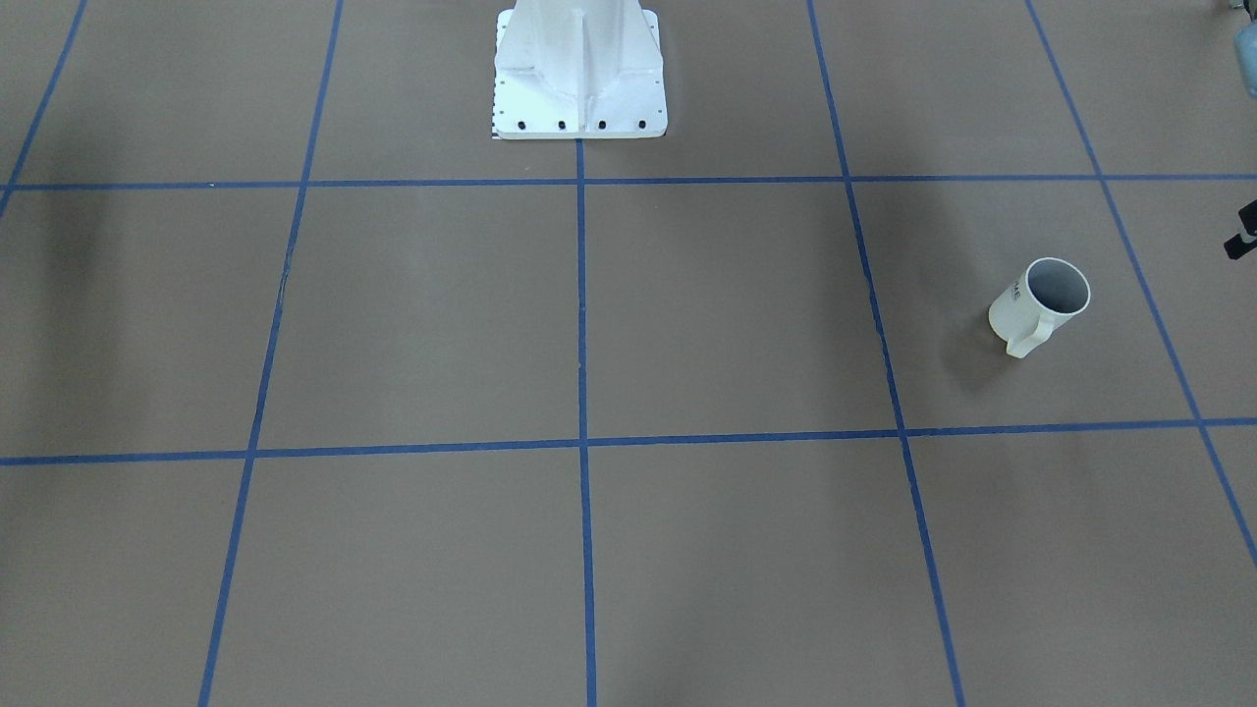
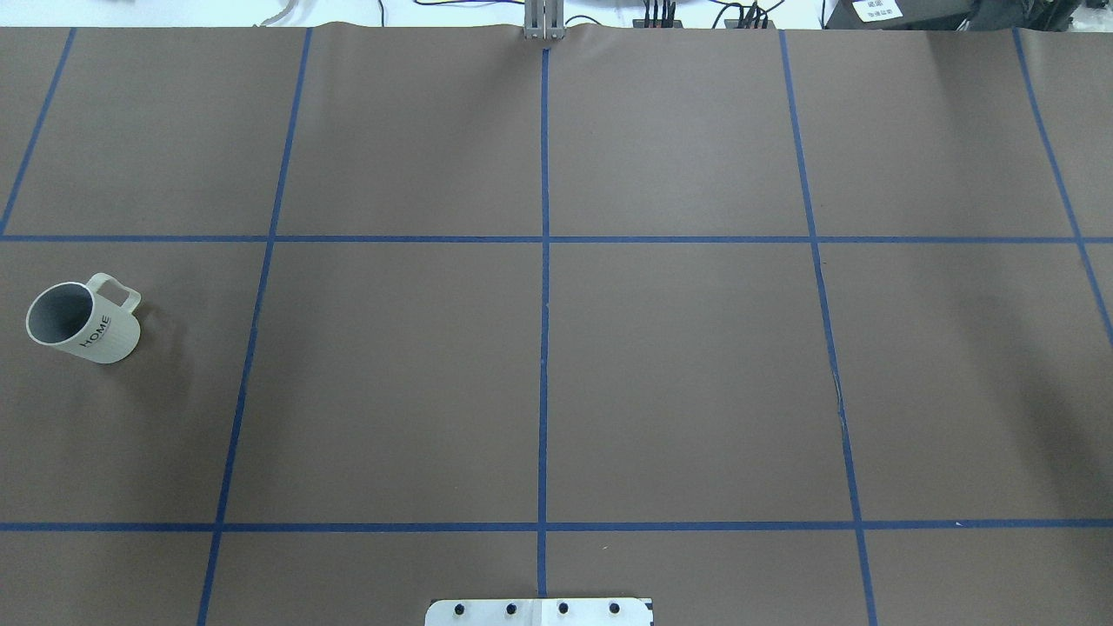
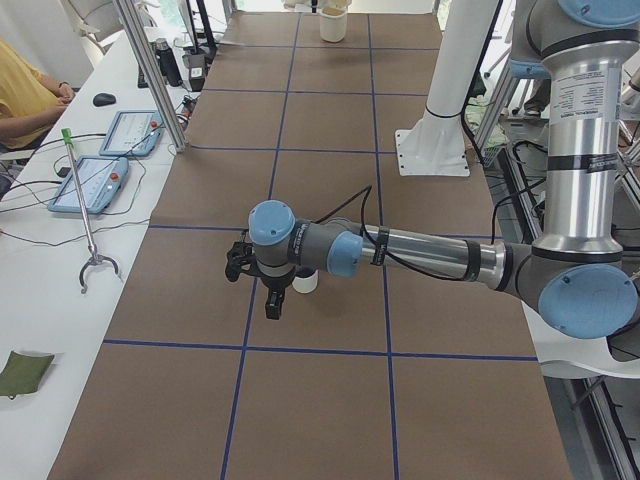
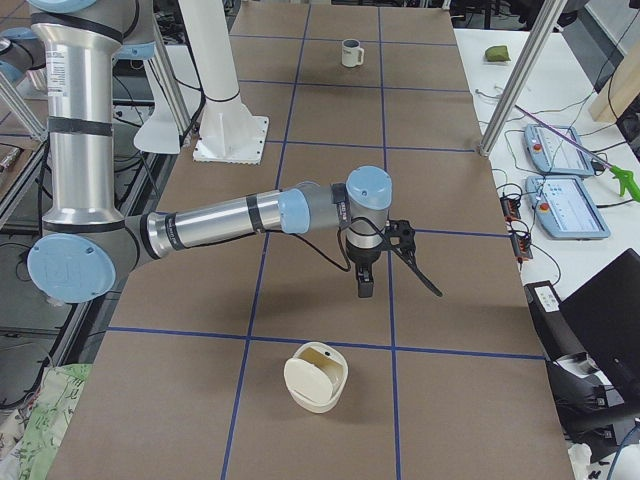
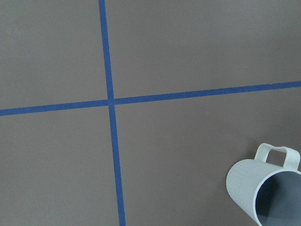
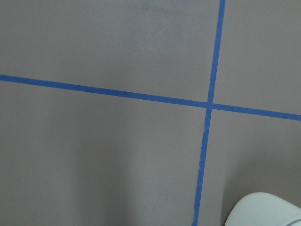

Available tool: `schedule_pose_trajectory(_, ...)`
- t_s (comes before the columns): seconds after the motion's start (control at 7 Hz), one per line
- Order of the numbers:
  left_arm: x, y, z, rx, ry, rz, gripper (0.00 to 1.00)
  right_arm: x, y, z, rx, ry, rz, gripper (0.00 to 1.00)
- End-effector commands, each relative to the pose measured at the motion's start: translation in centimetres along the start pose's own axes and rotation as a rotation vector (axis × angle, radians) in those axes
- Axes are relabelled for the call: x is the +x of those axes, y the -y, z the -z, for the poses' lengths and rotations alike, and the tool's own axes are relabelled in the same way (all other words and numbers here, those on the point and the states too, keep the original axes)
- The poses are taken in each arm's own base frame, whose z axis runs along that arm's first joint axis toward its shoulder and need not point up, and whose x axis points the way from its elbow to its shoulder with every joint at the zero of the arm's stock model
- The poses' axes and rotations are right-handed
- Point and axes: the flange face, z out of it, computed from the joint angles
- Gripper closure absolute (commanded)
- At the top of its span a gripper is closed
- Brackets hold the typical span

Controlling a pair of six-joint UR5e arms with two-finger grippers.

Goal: Left arm hands cup to right arm to dump lemon

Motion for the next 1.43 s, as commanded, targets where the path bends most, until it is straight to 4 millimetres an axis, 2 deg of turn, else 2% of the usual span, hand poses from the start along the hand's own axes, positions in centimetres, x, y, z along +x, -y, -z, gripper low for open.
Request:
schedule_pose_trajectory(0.0,0.0,0.6,0.2,0.018,0.075,-0.023,0.00,0.4,-1.4,0.8,0.009,0.009,-0.014,0.00)
schedule_pose_trajectory(0.29,1.2,0.2,0.7,0.018,0.005,-0.032,0.00,0.1,-0.9,0.7,0.010,0.010,-0.006,0.00)
schedule_pose_trajectory(1.29,2.0,0.1,1.5,0.033,0.000,-0.047,0.00,-1.1,-0.1,0.8,0.015,0.012,0.017,0.00)
